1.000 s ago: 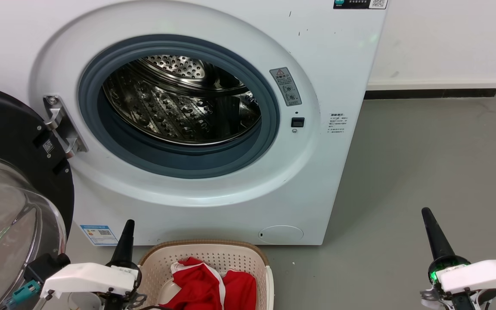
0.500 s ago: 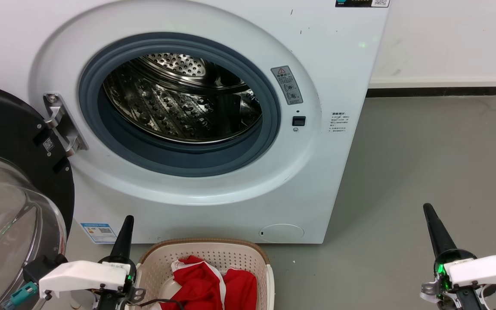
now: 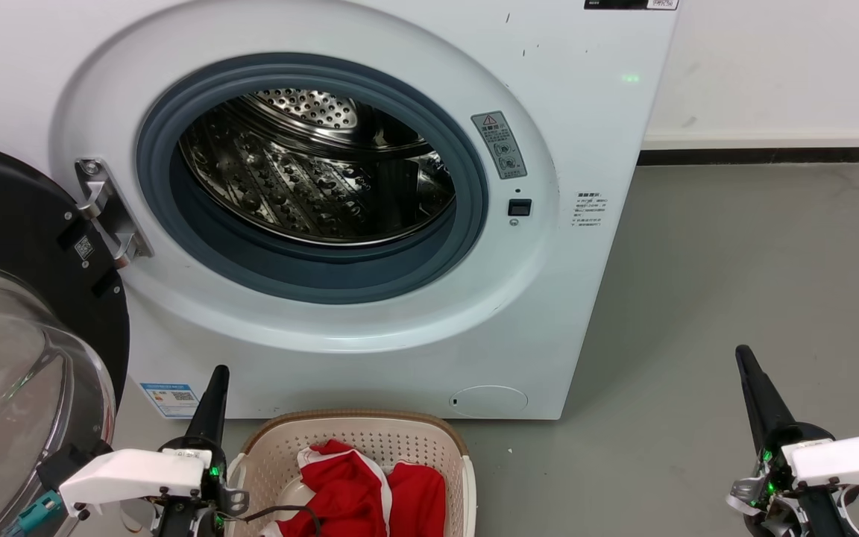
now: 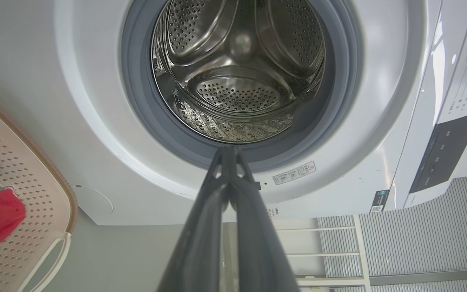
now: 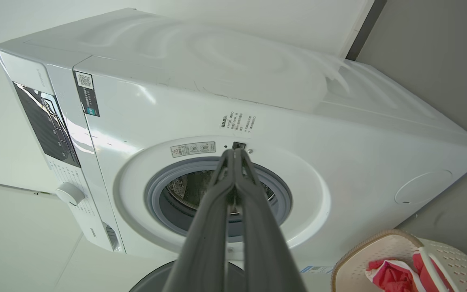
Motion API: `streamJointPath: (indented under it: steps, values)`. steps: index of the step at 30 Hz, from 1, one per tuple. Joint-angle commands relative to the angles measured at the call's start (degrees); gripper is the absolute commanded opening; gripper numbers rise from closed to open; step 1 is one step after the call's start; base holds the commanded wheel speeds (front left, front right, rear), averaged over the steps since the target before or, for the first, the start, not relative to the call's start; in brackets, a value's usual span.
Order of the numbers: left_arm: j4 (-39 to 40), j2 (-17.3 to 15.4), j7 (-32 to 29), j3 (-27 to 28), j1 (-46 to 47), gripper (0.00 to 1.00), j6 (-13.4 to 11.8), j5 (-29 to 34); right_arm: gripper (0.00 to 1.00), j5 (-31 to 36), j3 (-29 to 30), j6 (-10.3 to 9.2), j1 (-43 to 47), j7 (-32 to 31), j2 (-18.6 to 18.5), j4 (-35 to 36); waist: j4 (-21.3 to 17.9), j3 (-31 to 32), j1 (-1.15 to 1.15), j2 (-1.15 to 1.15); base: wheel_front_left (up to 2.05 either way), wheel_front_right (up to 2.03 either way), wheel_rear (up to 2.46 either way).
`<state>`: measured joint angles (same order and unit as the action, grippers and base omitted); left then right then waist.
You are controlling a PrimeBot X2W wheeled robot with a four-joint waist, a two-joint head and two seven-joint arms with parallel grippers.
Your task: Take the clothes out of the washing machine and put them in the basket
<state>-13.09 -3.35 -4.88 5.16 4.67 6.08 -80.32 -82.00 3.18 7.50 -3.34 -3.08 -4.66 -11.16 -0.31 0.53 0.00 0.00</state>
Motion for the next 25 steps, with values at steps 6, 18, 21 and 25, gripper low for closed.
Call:
streamJointPath:
  steps: [6, 18, 21, 25]
  values:
    - [-0.2, 0.1, -0.5, 0.5, 1.2, 0.0, 0.6, -3.3, 0.0, -3.4, 0.4, -0.01, -1.7, -0.5, -0.1, -0.7, 0.1, -0.1, 0.0, 0.0, 0.0, 0.0, 0.0]
    - [-0.7, 0.4, -1.3, 1.1, 1.6, 0.0, 1.2, -8.5, 0.0, -8.6, 0.9, -0.01, -2.5, -1.3, 0.1, -2.0, 0.2, -0.5, 0.0, 0.0, 0.0, 0.0, 0.0]
    - [-0.8, 0.4, -1.5, 1.3, 1.7, 0.0, 1.3, -9.7, 0.0, -9.9, 1.0, -0.02, -2.8, -1.5, 0.2, -2.3, 0.2, -0.5, 0.0, 0.0, 0.0, 0.0, 0.0]
    - [-1.0, 0.5, -1.6, 1.5, 1.8, 0.0, 1.4, -11.3, 0.0, -11.5, 1.1, -0.02, -3.0, -1.6, 0.2, -2.7, 0.3, -0.6, 0.0, 0.0, 0.0, 0.0, 0.0]
